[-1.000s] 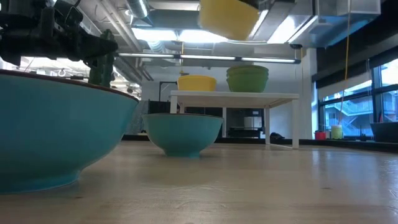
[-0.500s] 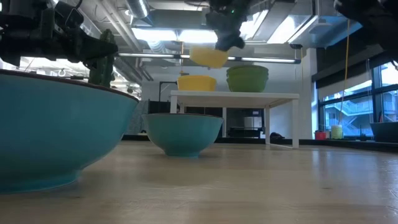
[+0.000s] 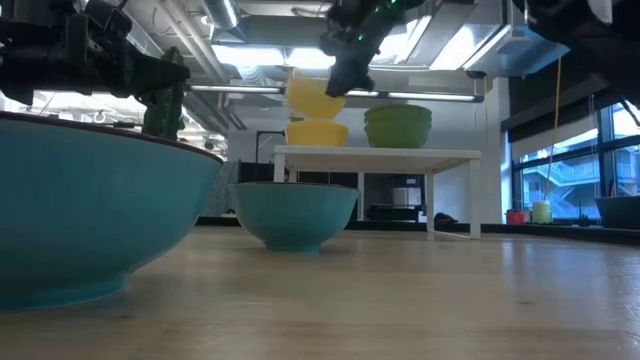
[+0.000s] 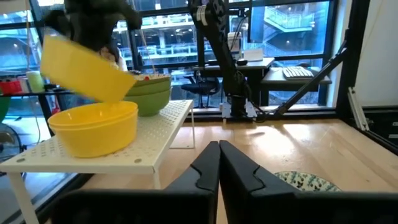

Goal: Pick & Place Mini bowls
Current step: Stack the yellow bowl on top of the yellow bowl on the shelf

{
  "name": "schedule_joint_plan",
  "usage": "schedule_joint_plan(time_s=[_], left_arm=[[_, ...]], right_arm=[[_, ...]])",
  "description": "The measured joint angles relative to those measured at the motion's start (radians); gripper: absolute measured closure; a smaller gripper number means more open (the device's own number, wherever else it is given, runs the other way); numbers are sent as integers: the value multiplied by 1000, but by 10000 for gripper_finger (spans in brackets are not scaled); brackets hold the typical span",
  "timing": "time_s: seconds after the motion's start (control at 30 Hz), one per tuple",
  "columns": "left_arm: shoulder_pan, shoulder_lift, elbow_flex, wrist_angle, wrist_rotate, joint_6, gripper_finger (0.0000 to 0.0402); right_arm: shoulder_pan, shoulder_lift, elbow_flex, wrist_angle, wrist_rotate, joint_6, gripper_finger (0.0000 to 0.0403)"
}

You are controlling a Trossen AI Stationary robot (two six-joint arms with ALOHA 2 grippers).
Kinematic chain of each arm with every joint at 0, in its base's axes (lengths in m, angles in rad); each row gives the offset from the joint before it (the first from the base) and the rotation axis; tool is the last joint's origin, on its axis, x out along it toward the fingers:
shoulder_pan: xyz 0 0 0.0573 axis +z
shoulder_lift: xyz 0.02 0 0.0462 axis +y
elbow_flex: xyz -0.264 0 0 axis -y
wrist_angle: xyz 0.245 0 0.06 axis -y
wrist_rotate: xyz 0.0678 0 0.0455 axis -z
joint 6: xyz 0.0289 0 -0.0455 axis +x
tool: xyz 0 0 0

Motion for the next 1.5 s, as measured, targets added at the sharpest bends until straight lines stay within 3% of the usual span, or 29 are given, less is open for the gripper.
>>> schedule_joint_plan(time_s=[0.47,0.63,0.97,1.17,1.37,1.5], left_arm=[[0,0,0,0,0,-16,400],[0,0,0,0,0,-14,394],[0,0,0,0,0,-14,400],[0,0,0,0,0,-14,394],[0,0,0,-2,2,-14,400],[0,0,0,-23,4,-14,399]], right_arm=[[0,88,0,-70,-34,-76,394],[0,91,0,-76,47,-113,351],[0,89,0,-78,98,-119,232],[5,54,-1,-22,109,-122,189],[18,-43,-1,23,124,-136,180],[44,-139,-1,11,-48,-121,218]])
